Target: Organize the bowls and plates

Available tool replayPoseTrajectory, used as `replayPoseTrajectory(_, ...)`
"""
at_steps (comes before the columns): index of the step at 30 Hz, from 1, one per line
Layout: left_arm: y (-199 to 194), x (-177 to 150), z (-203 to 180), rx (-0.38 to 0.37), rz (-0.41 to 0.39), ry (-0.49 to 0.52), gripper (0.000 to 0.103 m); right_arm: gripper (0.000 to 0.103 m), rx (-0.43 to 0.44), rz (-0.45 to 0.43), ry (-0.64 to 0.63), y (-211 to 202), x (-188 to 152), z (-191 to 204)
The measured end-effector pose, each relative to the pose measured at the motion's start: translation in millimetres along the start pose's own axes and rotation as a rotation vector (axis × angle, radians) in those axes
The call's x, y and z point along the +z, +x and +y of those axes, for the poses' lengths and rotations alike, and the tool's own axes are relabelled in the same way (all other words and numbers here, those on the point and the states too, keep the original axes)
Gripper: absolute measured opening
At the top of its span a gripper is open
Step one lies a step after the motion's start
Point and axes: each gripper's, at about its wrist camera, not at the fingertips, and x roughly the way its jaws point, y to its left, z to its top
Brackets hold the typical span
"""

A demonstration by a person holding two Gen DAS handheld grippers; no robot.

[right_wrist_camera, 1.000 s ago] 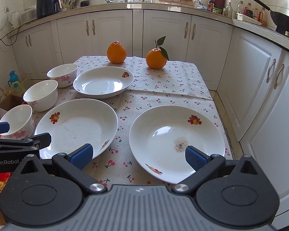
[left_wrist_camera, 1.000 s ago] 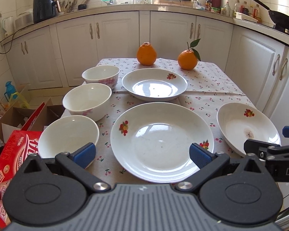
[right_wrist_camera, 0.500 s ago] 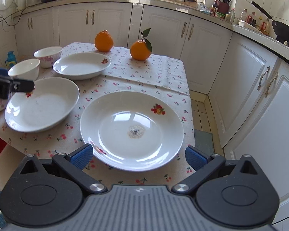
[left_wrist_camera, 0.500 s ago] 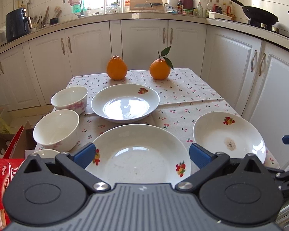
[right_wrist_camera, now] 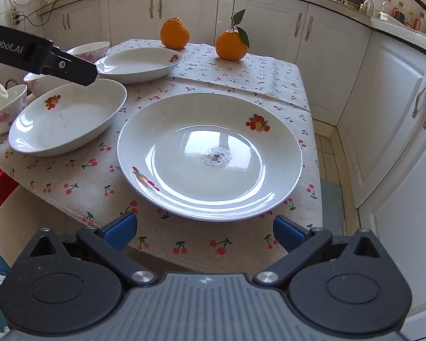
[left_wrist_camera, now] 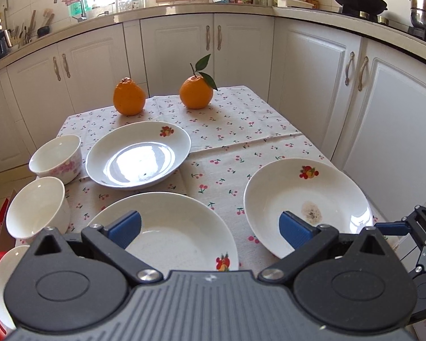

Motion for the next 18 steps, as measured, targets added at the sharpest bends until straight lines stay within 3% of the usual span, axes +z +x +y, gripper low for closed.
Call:
replayPoseTrajectory(7,24.8,11.4,-21.2,-0.054,0.040,0.071,0.102,0.103,0.028,0.017,0.004,14.8,2.1,-12.1)
replayPoseTrajectory(12,42.7,17.5,-28.3,-0.106,0.080,0.069,0.102,0.103,0.076,0.024,0.019,21.0,3.3,-18.9)
replayPoseTrajectory(18,55.0,22.8,-38.5,-0.117,0.091,0.104,0.102,0.103,0.097,-0.002,-0.002,23.8,3.2,-22.5)
